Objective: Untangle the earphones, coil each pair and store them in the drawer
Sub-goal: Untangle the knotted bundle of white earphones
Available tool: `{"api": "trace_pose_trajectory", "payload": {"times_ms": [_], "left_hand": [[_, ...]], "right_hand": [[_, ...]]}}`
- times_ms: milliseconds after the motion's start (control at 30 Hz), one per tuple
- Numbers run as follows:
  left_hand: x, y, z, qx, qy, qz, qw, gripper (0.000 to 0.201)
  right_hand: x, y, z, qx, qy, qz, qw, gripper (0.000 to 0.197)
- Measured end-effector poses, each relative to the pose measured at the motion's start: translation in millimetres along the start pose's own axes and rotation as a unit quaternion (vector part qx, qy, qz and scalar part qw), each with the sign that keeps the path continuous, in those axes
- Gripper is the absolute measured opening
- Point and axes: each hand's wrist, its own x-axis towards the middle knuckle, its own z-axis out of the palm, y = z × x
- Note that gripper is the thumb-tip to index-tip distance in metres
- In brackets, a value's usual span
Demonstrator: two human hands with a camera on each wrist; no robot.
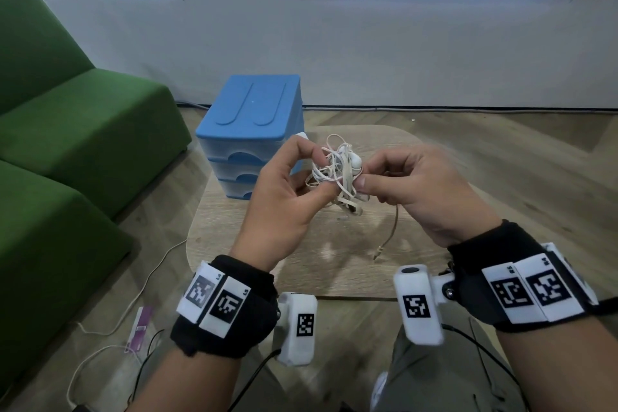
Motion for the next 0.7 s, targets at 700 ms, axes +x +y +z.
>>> {"api": "trace_pose_trajectory", "payload": {"times_ms": [700], "left_hand": [[0.3,2.7,1.2,-0.051,0.011,0.034,0.998,0.022]], "right_hand": [[-1.3,-0.6,2.4,0.035,0.054,-0.005,0.998,0.023]]}}
